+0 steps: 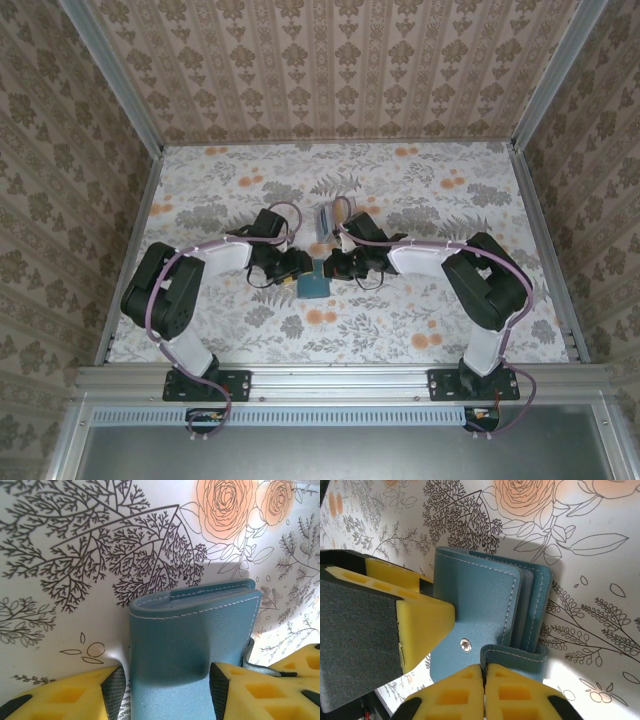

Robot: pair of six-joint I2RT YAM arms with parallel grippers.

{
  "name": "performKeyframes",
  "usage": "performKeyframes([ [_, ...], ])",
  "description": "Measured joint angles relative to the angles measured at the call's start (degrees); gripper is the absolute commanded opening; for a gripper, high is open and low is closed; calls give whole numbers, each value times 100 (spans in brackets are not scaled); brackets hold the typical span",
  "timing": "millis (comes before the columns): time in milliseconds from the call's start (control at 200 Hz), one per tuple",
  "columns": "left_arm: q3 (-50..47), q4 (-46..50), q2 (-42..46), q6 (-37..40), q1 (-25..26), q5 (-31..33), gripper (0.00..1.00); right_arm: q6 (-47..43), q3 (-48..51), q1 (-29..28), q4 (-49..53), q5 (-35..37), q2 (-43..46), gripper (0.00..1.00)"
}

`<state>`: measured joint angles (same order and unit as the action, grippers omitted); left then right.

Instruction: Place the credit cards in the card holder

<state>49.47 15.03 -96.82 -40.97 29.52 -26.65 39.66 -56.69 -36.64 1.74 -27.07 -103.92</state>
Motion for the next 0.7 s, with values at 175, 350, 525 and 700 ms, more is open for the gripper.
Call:
performKeyframes([
  [175, -35, -181, -96, -74, -37, -118, 32, -48, -39, 0, 33, -9, -13, 17],
  [350, -72, -321, -151, -63, -83, -275, 31, -22, -39, 0, 20, -39, -39, 20],
  [525, -72, -345, -179, -63, -116, -358, 32, 59, -31, 0, -11, -39, -42, 27],
  [700, -72, -350, -186, -63, -122, -376, 32, 83, 2, 0, -22, -37, -42, 26],
])
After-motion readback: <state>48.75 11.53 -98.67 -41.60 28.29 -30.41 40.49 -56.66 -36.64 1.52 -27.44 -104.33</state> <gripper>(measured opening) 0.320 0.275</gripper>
